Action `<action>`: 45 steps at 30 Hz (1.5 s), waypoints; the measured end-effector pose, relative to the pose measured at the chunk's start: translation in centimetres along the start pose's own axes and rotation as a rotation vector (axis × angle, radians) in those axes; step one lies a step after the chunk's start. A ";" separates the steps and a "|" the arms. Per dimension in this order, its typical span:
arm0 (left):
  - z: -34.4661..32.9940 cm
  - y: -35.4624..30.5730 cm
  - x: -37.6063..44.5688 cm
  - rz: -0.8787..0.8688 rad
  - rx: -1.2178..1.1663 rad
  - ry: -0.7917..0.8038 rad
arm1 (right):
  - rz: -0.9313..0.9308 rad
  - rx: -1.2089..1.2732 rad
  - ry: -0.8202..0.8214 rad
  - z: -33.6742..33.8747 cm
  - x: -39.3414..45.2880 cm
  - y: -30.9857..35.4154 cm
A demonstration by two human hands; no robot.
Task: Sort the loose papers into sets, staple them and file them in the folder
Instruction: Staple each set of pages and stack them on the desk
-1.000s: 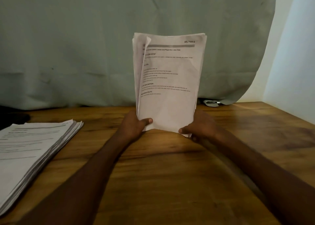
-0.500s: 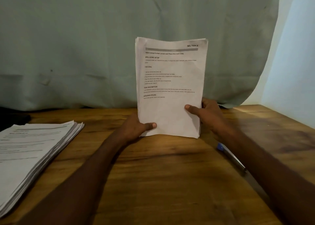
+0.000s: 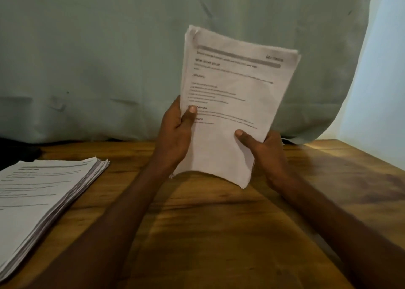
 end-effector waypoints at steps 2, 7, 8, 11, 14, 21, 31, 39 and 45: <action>-0.7 -0.8 0.2 -0.049 0.018 0.003 | 0.026 0.003 -0.054 0.4 0.1 0.5; 0.1 3.3 -2.7 0.130 0.110 -0.040 | -0.043 -0.108 0.000 -0.1 0.1 -1.2; 0.3 3.9 -3.2 0.155 0.116 -0.050 | -0.045 -0.130 -0.006 0.0 0.1 -1.4; 0.4 3.6 -2.9 0.088 0.118 -0.092 | -0.010 -0.123 -0.042 0.3 0.3 -1.0; -0.1 4.4 -3.0 0.101 0.103 -0.041 | -0.002 -0.186 -0.026 0.3 0.7 -0.8; -0.3 5.4 -3.6 0.139 0.112 -0.001 | -0.043 -0.242 -0.081 1.1 1.2 -2.0; -0.1 6.1 -4.3 0.194 0.123 0.049 | -0.093 -0.387 -0.011 0.4 0.9 -2.9; -0.7 6.1 -4.7 0.193 0.133 0.109 | -0.149 -0.445 0.013 0.5 0.7 -3.8; 0.0 6.2 -4.8 0.240 0.059 0.084 | -0.144 -0.464 -0.011 0.5 0.9 -3.5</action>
Point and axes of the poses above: each hand's wrist, its own x-axis towards the middle knuckle, its own z-axis out of the back of the hand, y = z × x, the point moved 8 cm from there along x, towards the middle knuckle, and after that the axes turned 7 degrees about -z, right-handed, at the moved point
